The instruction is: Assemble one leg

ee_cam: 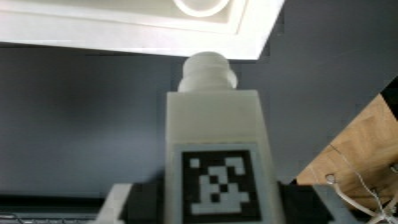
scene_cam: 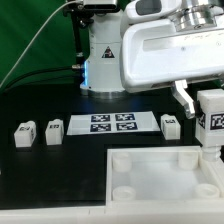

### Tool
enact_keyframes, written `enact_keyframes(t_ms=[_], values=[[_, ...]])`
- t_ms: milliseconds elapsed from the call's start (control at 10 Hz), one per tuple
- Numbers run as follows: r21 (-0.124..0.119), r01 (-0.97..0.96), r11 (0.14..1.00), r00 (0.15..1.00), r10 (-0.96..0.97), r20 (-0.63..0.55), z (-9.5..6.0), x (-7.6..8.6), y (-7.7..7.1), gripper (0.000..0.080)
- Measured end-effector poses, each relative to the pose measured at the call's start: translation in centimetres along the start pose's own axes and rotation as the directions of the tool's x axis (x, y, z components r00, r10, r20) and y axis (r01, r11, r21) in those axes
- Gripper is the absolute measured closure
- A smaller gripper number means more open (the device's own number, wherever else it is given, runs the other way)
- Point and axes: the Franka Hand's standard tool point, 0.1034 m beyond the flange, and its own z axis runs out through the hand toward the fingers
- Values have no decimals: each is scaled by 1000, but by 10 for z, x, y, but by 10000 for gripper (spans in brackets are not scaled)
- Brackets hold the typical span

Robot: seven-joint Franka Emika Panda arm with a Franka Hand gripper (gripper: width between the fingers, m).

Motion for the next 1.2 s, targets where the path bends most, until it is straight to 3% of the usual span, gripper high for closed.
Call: enact_keyframes(t_ms=[300, 600, 1200], values=[[0, 0, 1000, 1000, 0, 2, 1, -1, 0, 508], [-1, -5, 1000, 1000, 5, -12, 12, 5, 2, 508], [0, -8, 1000, 1000, 8, 20, 34, -22, 2, 508]])
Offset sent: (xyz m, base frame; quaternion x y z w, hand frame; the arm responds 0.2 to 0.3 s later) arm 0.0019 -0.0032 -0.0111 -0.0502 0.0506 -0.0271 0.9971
